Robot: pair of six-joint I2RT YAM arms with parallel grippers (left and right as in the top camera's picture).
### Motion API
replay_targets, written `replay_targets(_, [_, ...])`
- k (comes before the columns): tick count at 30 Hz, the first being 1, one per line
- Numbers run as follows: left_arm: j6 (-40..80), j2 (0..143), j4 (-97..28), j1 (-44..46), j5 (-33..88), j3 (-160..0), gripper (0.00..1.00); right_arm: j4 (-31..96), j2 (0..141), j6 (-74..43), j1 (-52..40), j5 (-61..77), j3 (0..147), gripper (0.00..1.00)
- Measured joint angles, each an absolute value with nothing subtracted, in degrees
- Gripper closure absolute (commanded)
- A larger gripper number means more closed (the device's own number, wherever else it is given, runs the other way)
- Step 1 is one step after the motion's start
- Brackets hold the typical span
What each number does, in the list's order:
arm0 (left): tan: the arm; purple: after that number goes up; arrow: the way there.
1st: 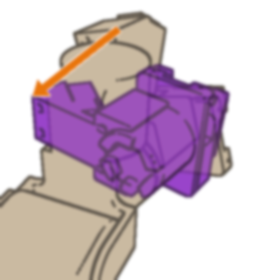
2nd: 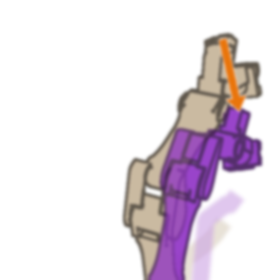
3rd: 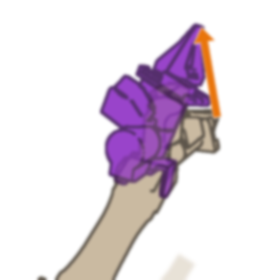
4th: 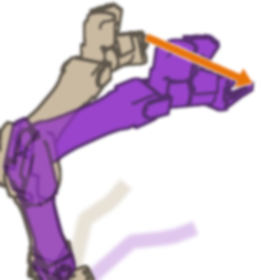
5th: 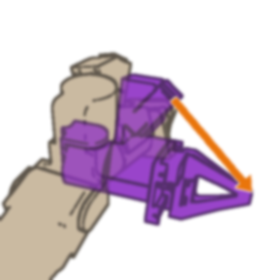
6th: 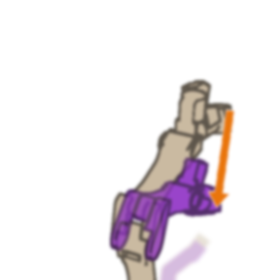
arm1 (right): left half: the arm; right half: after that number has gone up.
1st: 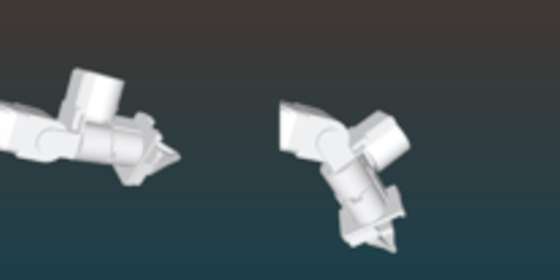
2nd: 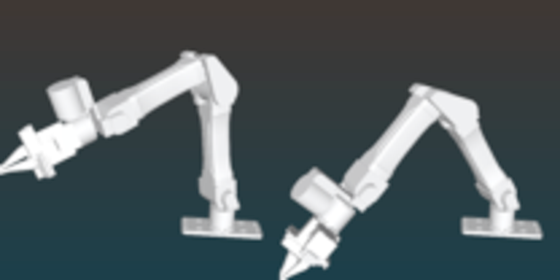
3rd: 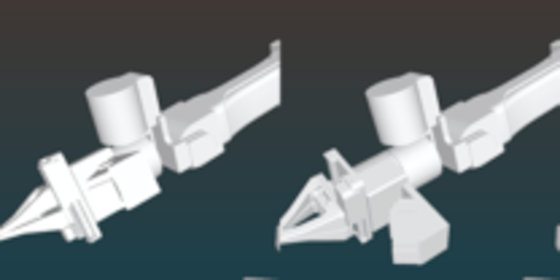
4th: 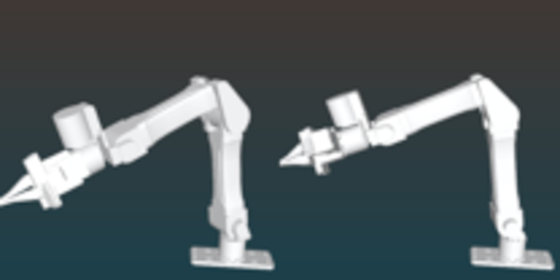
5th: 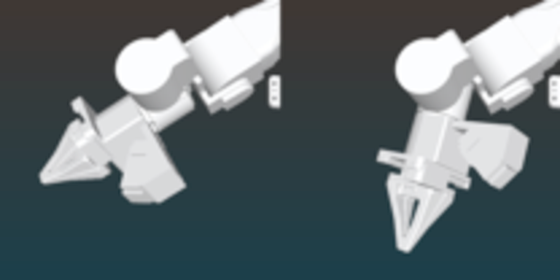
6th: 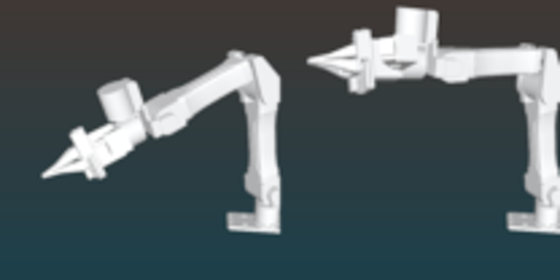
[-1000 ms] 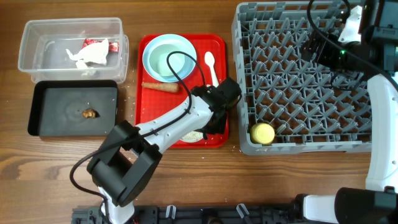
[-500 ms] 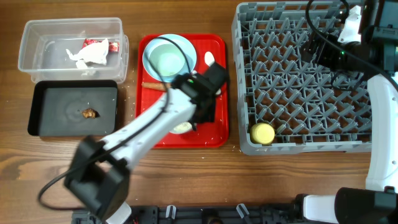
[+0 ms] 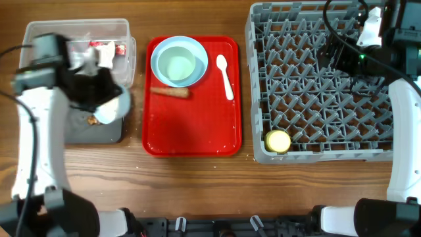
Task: Sort waste into correct bins and load items into the dishwasher rack
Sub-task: 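Pour the rice onto the black tray with the left gripper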
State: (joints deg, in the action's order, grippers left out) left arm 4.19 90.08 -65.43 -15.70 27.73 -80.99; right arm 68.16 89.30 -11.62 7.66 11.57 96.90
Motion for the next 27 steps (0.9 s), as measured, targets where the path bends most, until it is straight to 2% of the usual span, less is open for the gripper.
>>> replay_targets(6, [-10.8, 106.7, -65.1, -37.9, 49.7, -81.0, 0.96, 69.1, 89.3, -11.6, 7.7, 11.6, 96.9, 0.00])
replay_targets(11, [-16.5, 116.6, -65.8, -48.6, 68.9, -81.1, 0.96, 69.5, 89.3, -11.6, 7.7, 11.6, 96.9, 0.00])
replay_targets(13, [-17.3, 119.7, -68.1, -50.6, 77.0, -81.1, 0.96, 69.9, 89.3, -11.6, 7.7, 11.6, 96.9, 0.00])
replay_targets(17, [-14.2, 120.0, -69.4, -50.8, 85.5, -81.1, 0.96, 69.9, 89.3, -11.6, 7.7, 11.6, 96.9, 0.00])
replay_targets(24, [1.2, 120.0, -70.0, -51.6, 88.4, -81.1, 0.96, 69.9, 89.3, -11.6, 7.7, 11.6, 96.9, 0.00])
replay_targets(27, [4.3, 120.0, -70.4, -51.9, 88.4, -81.1, 0.96, 69.9, 89.3, -11.6, 7.7, 11.6, 96.9, 0.00])
